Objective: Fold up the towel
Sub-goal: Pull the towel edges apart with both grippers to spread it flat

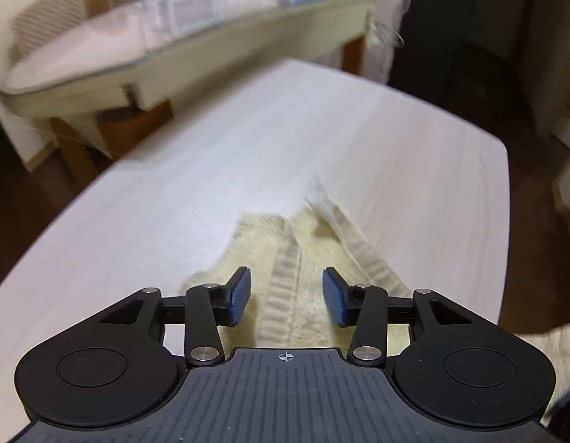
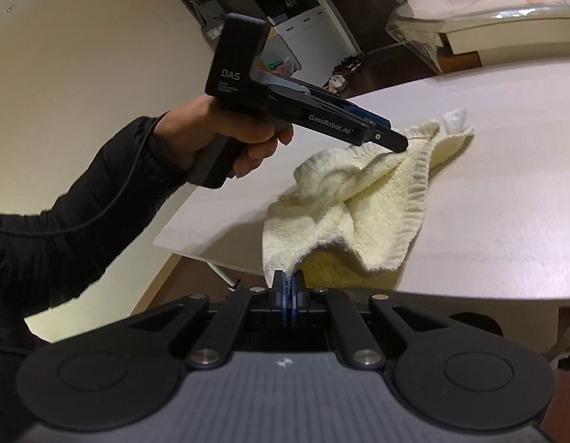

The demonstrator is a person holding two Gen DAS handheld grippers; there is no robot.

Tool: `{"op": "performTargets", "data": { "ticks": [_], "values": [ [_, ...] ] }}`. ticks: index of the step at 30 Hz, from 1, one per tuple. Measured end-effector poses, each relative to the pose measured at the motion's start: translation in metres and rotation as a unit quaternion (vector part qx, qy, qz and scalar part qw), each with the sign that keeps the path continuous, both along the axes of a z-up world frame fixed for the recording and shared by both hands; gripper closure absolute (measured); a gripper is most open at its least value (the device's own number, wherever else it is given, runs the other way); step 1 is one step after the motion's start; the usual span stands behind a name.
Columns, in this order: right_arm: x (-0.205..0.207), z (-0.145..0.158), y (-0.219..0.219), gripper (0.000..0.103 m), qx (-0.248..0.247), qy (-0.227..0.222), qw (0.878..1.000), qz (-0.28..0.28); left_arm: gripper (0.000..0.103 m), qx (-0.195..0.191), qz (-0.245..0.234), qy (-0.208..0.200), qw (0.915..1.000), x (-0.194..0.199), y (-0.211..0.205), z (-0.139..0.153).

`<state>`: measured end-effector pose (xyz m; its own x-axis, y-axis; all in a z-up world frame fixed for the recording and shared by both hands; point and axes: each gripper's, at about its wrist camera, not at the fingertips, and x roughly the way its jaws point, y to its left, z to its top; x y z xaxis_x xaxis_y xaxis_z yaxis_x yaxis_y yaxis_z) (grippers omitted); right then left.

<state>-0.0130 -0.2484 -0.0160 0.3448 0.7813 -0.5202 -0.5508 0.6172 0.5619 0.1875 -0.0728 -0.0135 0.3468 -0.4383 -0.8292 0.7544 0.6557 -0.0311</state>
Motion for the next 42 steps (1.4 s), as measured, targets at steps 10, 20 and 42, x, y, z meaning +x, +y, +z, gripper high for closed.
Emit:
{"op": "performTargets", "data": {
  "ticks": [10, 20, 42],
  "values": [
    [0.004, -0.013, -0.008, 0.1, -0.006, 0.006, 1.0, -0.016, 0.097, -0.011, 0.104, -0.073, 0.9918, -0.012, 0.063, 0.03],
    [0.006, -0.021, 0.004, 0.1, -0.028, 0.007, 1.0, 0.008, 0.097, 0.011, 0.271, -0.07, 0.9599, -0.065, 0.166, 0.001],
    [0.128, 0.022, 0.01, 0.054, -0.065, -0.102, 0.988, -0.093, 0.067, -0.05, 0.296, -0.079, 0.9507, -0.07, 0.202, 0.006]
  ]
}}
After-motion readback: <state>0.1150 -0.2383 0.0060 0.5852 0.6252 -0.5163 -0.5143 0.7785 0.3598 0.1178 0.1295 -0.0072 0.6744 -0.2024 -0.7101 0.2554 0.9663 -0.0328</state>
